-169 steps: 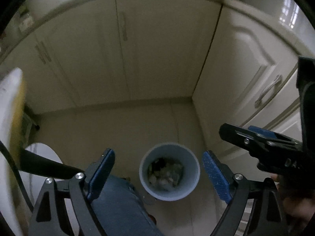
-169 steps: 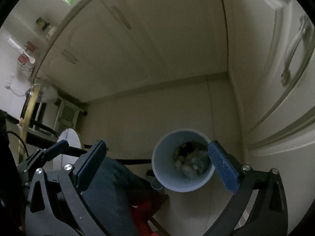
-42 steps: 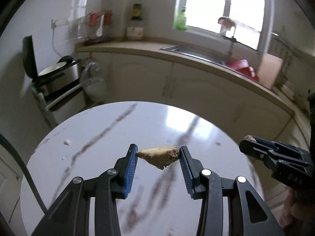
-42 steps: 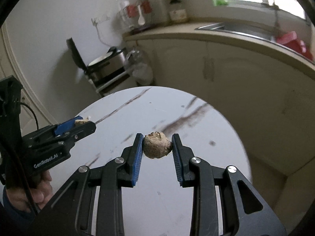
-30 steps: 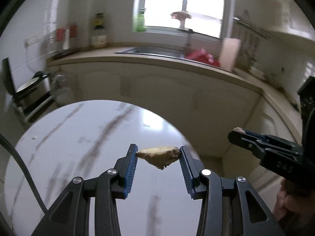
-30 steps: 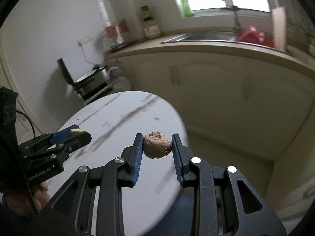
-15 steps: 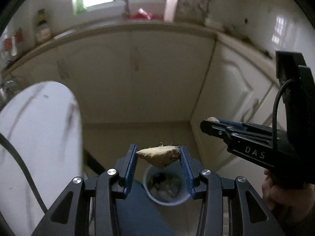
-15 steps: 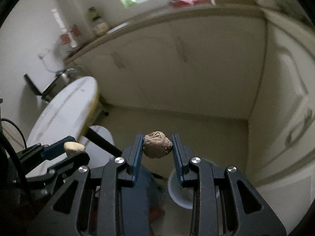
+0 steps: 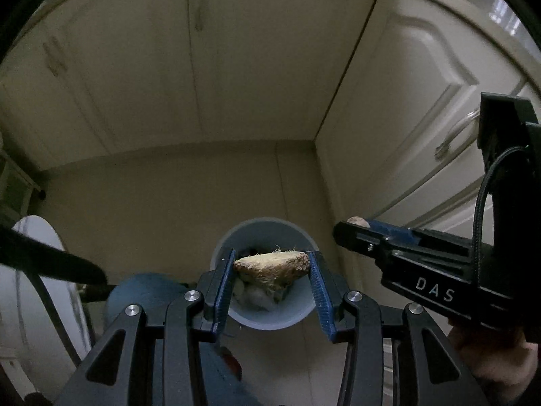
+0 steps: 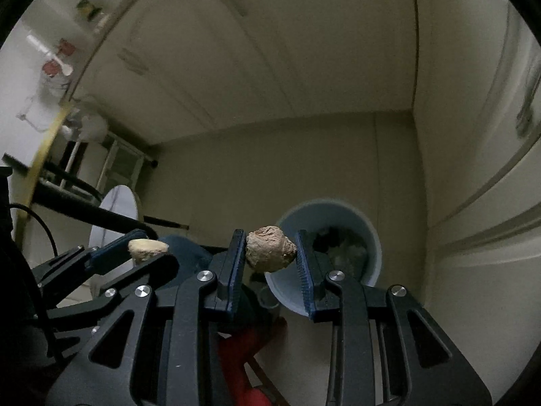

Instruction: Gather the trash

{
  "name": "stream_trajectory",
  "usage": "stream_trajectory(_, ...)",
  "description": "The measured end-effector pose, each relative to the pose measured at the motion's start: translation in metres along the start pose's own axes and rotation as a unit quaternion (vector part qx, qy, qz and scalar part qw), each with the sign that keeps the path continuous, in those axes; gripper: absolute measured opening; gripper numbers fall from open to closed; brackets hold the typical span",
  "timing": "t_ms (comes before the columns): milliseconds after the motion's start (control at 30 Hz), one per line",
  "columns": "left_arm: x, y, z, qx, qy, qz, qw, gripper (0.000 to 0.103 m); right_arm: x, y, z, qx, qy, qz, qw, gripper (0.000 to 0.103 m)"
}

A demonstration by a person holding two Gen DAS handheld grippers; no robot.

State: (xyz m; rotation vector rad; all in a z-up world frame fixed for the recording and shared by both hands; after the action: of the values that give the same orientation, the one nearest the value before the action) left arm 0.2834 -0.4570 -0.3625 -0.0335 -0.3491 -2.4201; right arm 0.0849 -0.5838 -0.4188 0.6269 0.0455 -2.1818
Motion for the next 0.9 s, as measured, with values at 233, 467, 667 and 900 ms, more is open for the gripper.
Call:
stream_trajectory(233,-0.015,-0.003,-0.026,-0.033,0.031,0.01,0.9989,0.077,0.032,0.006,-0.03,-0.022,0.023,-0.052,0.998,0.069)
stream_trajectory(467,-0.012,0.002,-0.021,-0.023,0.075,0.001,0.9969,0.088,0.039,0.011,-0.033,-0.011,0.013,-0.093,0.996,0.103)
stream_trajectory(667,-0.004,-0.008,-0.003,-0.002,0.088,-0.003,0.9961,0.091,0.029,0.012,-0.022,-0.003,-0.013,-0.103,0.995,0.103)
stream_trajectory(900,0.003,-0.034,0.04,0.033,0.078,-0.009,0.9964,0.091,0.001,0.01,0.017,0.024,-0.062,-0.079,0.995,0.103)
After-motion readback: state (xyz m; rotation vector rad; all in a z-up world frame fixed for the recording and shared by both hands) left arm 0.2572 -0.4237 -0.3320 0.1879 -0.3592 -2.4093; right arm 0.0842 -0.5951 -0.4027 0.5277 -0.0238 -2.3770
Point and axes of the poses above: each gripper's, at about its wrist camera, not at the fingertips, and z roughly against the way its jaws point, x to its right, y to its top, the point moved 3 cm from there along -z, roughly the way its jaws point, and after that the axes turned 9 degrees about -x, right-handed, at the moved point
